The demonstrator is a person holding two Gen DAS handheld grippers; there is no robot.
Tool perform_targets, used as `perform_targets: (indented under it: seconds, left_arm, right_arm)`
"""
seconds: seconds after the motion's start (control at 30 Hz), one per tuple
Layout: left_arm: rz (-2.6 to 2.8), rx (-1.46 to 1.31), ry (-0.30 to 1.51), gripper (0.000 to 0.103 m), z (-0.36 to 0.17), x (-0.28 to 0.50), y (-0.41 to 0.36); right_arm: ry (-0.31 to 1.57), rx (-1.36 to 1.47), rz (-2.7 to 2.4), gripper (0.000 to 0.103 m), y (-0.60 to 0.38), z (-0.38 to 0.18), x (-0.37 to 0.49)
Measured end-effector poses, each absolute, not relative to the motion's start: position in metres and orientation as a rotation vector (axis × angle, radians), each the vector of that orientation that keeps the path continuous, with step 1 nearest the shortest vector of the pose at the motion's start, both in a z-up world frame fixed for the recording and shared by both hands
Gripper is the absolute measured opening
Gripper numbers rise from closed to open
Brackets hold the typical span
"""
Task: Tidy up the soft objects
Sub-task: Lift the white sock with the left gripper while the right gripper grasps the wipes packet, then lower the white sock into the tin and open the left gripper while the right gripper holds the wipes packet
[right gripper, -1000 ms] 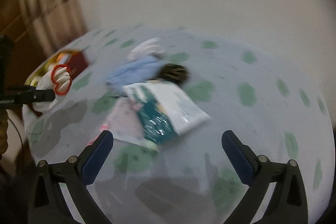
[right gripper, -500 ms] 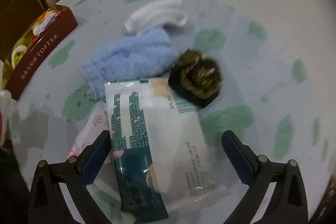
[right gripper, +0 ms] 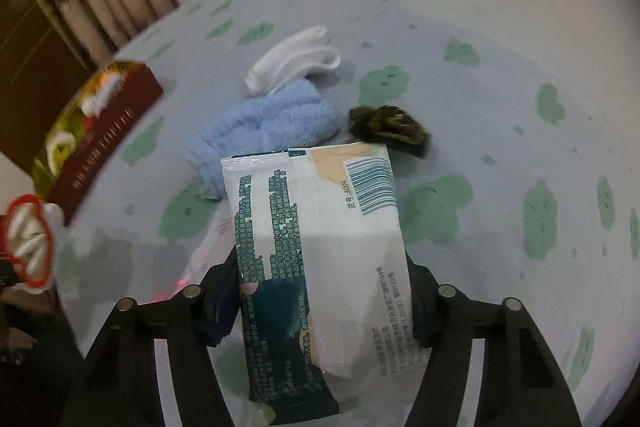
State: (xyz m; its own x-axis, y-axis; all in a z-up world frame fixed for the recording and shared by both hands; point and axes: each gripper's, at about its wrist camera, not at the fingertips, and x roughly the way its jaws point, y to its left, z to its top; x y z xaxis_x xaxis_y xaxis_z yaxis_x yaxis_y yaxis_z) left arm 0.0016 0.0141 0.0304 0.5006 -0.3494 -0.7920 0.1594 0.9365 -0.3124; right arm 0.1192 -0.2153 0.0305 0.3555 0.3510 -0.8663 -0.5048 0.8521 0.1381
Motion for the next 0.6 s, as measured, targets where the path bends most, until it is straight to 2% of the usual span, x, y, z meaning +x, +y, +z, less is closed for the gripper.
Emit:
perform_targets:
  seconds: [0.23, 0.6]
  left_arm:
    - [-0.284, -0.223, 0.974, 0.026, 0.038, -0.008, 0.021]
    - [-0.123, -0.239, 0.893, 0.026, 0.067, -0.030, 0.084]
  right_arm:
    - [0.943, -0.008, 0.506, 0.064, -0.247, 0.068, 0.059]
    - [0.915, 0.124, 0.560, 0.064, -0.229, 0.071, -0.016]
